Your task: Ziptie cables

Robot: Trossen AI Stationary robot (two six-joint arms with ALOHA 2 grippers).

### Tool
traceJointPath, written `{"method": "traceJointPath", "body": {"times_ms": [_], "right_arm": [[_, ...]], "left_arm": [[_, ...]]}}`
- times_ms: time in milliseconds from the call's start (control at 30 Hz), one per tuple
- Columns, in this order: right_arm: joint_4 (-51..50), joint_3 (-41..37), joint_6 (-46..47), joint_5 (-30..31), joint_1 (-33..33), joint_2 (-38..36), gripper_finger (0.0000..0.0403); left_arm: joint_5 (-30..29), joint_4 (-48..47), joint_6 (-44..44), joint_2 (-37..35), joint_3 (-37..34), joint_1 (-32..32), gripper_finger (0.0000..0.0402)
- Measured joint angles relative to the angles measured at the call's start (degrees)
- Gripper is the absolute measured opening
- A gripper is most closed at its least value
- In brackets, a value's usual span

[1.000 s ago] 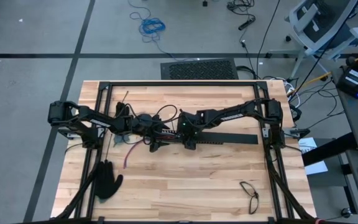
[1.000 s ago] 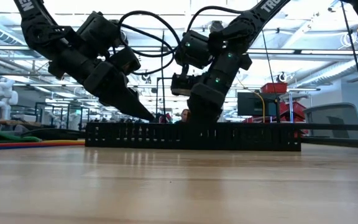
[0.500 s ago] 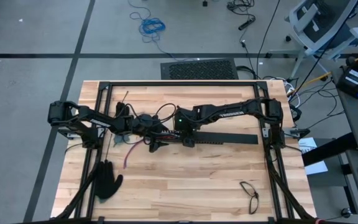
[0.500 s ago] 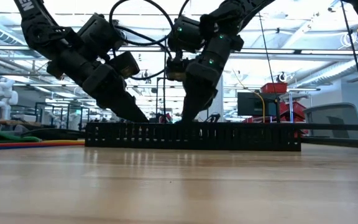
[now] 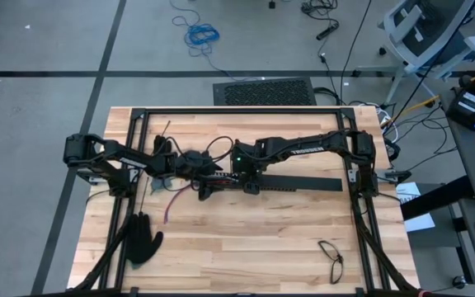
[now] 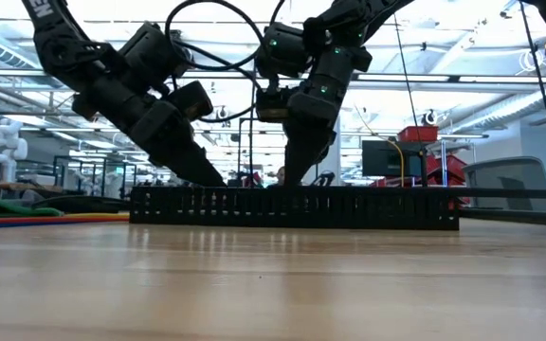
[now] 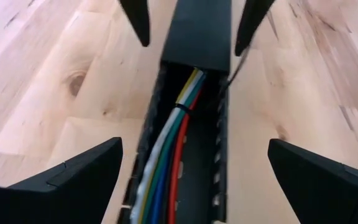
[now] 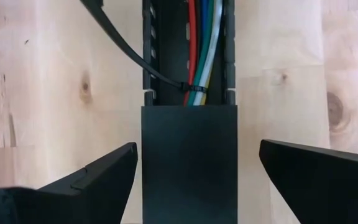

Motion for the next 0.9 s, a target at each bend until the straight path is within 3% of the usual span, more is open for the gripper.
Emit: {"method": "traceJointPath", "body": {"times_ms": [900], "right_arm": [[0.1,0.0,4.7,0.8,0.5,0.0,0.0299]], "left_arm": [[-0.5,0.5,0.0,0.0,0.0,1.1,0.0398]]}}
